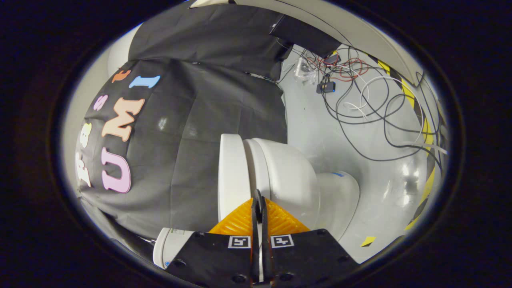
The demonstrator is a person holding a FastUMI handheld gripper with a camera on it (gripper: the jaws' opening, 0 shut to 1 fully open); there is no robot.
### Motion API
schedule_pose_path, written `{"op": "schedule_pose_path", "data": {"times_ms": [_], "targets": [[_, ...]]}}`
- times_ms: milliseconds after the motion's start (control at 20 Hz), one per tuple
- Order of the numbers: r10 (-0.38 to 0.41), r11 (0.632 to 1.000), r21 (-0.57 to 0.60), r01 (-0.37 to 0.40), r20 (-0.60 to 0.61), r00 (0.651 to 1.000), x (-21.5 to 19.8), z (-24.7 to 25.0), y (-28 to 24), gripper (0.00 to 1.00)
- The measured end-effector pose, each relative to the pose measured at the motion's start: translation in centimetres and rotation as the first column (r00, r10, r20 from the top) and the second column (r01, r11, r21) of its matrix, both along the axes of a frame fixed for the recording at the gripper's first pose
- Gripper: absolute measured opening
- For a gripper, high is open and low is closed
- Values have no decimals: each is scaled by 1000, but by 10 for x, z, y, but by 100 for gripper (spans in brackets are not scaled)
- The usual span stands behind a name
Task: Open the toilet lid.
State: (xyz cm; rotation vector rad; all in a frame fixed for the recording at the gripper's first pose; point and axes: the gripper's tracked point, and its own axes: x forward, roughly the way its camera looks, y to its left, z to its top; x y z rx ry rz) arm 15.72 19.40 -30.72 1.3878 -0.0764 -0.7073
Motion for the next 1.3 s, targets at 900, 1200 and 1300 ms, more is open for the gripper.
{"op": "schedule_pose_path", "data": {"times_ms": [900, 1200, 1300], "targets": [[74, 858, -461, -229, -330, 941, 30, 160, 45, 4], [91, 771, -484, -414, -560, 824, 40, 188, 72, 5], [95, 751, -486, -447, -591, 801, 44, 197, 79, 5]]}}
